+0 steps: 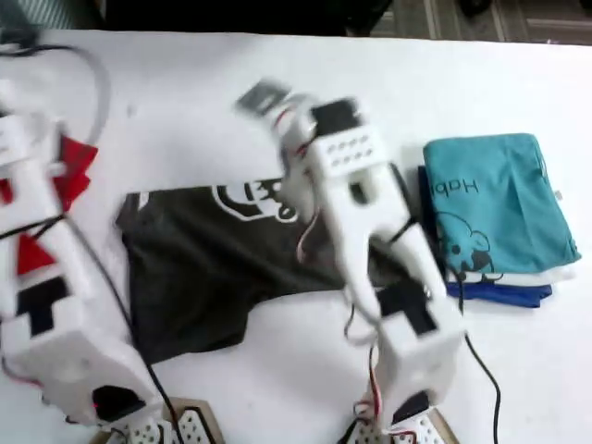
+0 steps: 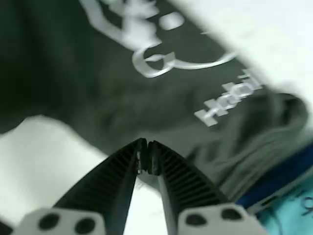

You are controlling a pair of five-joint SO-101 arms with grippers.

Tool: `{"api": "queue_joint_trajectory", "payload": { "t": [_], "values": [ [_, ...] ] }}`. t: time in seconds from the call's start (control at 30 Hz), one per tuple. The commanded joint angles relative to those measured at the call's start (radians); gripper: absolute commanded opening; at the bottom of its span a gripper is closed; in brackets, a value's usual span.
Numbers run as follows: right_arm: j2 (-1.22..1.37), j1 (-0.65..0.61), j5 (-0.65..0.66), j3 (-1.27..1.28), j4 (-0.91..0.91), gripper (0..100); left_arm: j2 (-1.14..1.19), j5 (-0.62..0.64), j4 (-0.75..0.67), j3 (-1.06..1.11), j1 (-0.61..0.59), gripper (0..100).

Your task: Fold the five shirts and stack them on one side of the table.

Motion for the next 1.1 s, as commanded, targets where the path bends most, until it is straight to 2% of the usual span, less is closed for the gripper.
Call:
{"api": "queue_joint_trajectory", "payload": {
  "t": [0.0,0.13,0.2,0.33,0.47,0.6,0.73,0.87,0.97,1.07],
  "values": [
    [-0.174,-0.142,0.023,0.203,0.004,1.8,-0.091,-0.055,0.000,0.011,-0.163,3],
    [-0.188,-0.348,0.020,0.318,0.004,6.0,-0.091,-0.126,-0.040,0.012,-0.305,3],
    [-0.183,-0.450,0.011,0.361,-0.027,14.9,-0.091,-0.152,-0.061,0.017,-0.351,3],
    [-0.137,-0.615,-0.110,0.387,-0.128,34.1,-0.091,-0.206,-0.064,0.017,-0.403,3],
    [-0.047,-0.737,-0.114,0.384,-0.200,40.9,-0.091,-0.215,-0.064,0.014,-0.441,3],
    [0.042,-0.792,-0.121,0.384,-0.282,40.9,-0.090,-0.216,-0.064,0.017,-0.467,3],
    [0.139,-0.773,-0.117,0.371,-0.392,40.8,-0.090,-0.216,-0.063,0.017,-0.478,3],
    [0.248,-0.768,-0.115,0.319,-0.401,39.2,-0.091,-0.216,-0.061,0.017,-0.495,3],
    [0.315,-0.768,-0.115,0.259,-0.375,27.2,-0.091,-0.216,-0.063,0.017,-0.510,3],
    [0.354,-0.765,-0.115,0.206,-0.355,8.4,-0.091,-0.216,-0.057,0.018,-0.513,3]
  ]
}}
